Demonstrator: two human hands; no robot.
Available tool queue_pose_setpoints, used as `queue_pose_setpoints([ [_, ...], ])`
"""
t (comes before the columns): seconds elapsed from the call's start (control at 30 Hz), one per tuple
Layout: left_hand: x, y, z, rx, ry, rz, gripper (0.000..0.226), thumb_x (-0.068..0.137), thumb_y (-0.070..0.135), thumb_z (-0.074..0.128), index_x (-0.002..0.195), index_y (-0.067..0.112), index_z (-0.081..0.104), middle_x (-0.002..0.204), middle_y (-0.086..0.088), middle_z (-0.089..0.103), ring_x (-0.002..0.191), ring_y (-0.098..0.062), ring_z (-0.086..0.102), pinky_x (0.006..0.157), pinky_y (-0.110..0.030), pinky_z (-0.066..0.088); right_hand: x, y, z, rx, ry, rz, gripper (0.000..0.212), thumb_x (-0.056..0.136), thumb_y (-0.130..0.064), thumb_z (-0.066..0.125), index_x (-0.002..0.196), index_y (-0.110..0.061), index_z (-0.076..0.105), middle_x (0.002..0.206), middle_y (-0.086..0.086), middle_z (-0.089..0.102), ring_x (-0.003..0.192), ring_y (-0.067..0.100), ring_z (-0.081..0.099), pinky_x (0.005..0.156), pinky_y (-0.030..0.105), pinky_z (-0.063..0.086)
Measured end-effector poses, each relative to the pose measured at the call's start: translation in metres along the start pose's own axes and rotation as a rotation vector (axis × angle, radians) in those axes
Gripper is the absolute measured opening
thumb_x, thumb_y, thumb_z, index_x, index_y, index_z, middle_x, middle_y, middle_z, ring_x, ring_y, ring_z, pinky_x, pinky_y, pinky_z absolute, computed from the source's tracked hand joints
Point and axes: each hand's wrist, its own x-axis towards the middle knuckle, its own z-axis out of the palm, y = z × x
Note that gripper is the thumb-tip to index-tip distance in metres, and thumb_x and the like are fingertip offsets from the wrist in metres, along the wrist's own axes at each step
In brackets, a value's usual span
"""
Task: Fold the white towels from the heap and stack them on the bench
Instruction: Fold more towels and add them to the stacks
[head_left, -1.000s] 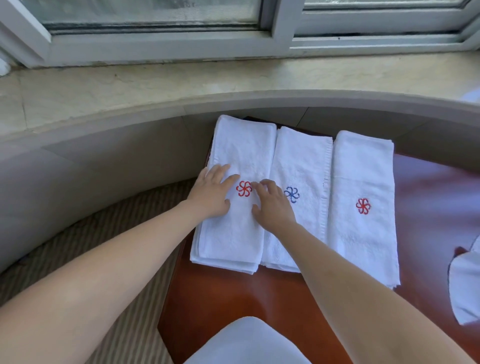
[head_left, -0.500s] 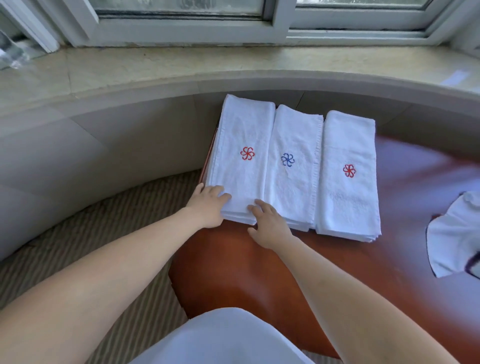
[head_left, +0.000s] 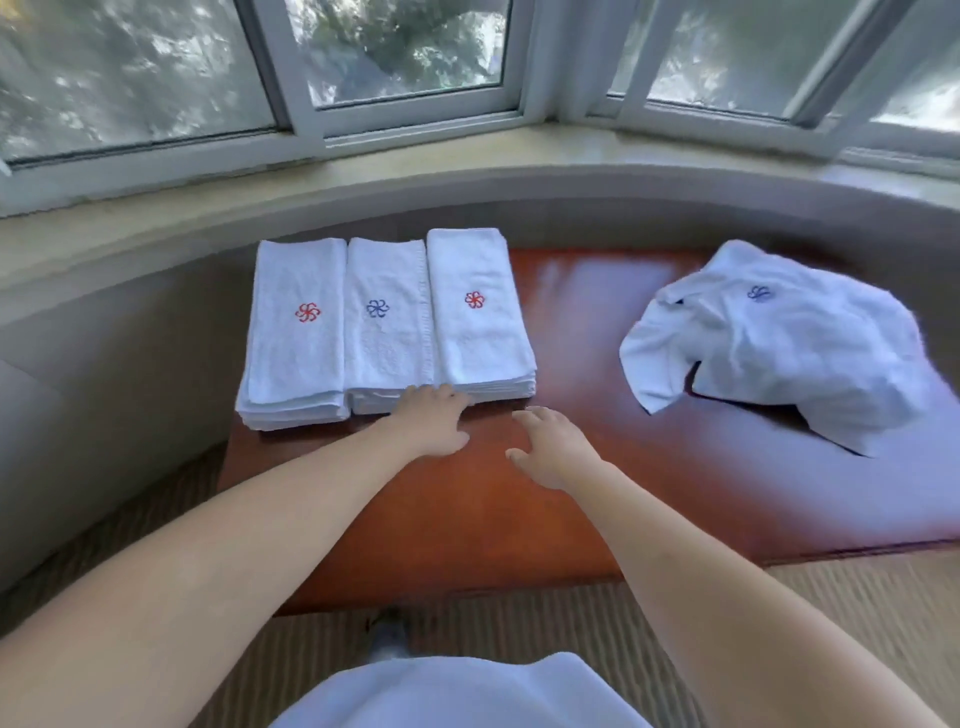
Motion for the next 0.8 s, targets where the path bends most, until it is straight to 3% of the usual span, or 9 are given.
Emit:
queue_pose_setpoints([
  [0.4,0.007,0.302,-0.044,0.076,0.137,0.295,0.064,0.095,0.051,0.055,0.153,0.030,0.039,0.156,-0.001,0.042,0.140,-0.026,0.044,0.113,-0.043,0.035,-0.199,0.224,-0.050,0.143,0.238,0.296,0.063,0.098,-0.048,0.057,0.153,-0.026,0.041,0.158,0.000,0.039,0.147,0.025,0.033,0.118,0.039,0.031],
  [0.8,0.066,0.444,-0.047,0.054,0.078,0.476,0.060,0.098,0.044,0.054,0.154,0.029,0.039,0.159,0.002,0.037,0.142,-0.022,0.039,0.114,-0.041,0.035,-0.249,0.356,-0.054,0.308,0.320,0.506,0.062,0.098,-0.047,0.055,0.154,-0.028,0.039,0.159,-0.002,0.038,0.146,0.024,0.035,0.114,0.041,0.036],
])
